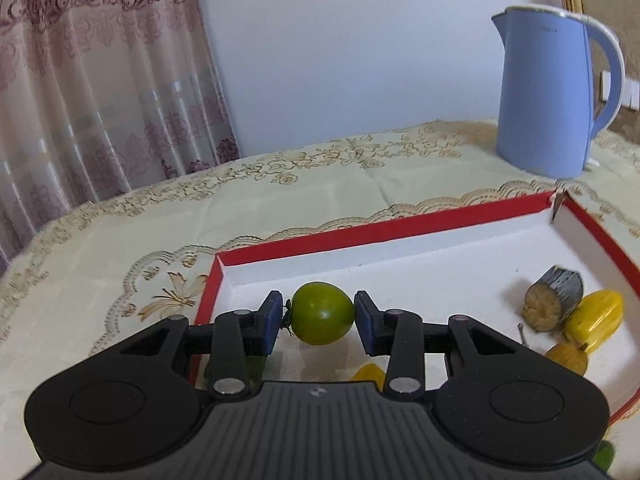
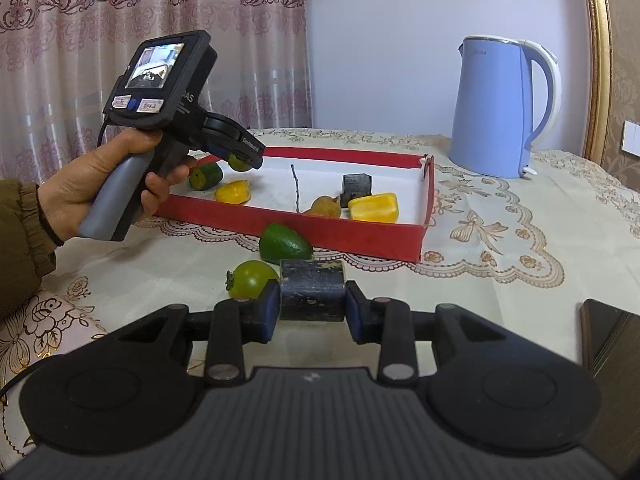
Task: Organize fruits
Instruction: 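Lower the green tomato into the red tray and open the left gripper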
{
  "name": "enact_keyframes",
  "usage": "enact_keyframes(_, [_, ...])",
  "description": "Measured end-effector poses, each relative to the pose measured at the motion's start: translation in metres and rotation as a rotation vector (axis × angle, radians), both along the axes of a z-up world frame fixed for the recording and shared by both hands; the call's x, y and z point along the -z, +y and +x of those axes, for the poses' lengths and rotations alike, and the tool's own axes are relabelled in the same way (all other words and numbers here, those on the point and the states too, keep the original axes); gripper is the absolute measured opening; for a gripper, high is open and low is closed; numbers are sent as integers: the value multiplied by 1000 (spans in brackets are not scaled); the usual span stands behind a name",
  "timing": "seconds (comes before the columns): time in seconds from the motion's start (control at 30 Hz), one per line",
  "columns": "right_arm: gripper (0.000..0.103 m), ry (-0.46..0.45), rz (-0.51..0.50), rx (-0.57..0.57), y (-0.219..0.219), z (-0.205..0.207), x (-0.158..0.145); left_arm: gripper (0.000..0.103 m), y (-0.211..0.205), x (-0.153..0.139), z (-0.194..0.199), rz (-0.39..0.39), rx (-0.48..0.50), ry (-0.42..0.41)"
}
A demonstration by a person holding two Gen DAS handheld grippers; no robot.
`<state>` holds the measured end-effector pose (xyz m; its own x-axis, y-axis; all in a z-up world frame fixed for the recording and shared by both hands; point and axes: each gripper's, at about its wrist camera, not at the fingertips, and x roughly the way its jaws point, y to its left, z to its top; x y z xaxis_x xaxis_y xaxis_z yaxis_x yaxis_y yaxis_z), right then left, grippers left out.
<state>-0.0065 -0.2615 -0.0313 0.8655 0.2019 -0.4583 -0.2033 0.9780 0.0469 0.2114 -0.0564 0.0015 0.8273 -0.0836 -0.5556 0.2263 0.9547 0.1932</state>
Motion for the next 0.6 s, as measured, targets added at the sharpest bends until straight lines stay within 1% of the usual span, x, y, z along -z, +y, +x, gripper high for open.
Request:
enact_keyframes(0.07, [32,0,-6,-1,1,0,0,39,-2,0,-2,19,1,-1])
enact_keyframes(0.17, [32,0,-11,2,2,0,0,40,-1,-2,-6,9,1,2])
enact_keyframes(0.23, [32,-1,-12,4,2,0,1,42,0,-4,-7,10,-5,-8])
enact_keyframes(0.43, [32,0,-15,9,2,1,1,54,5,-9,-15,12,-25,-2])
enact_keyframes(0.5, [32,-2,-19,8,3,1,1,62,10,-11,-21,6,-37,-2])
enact_keyframes(0.6, [32,-6,-26,9,4,0,1,63,19,-13,-33,-6,-61,-1])
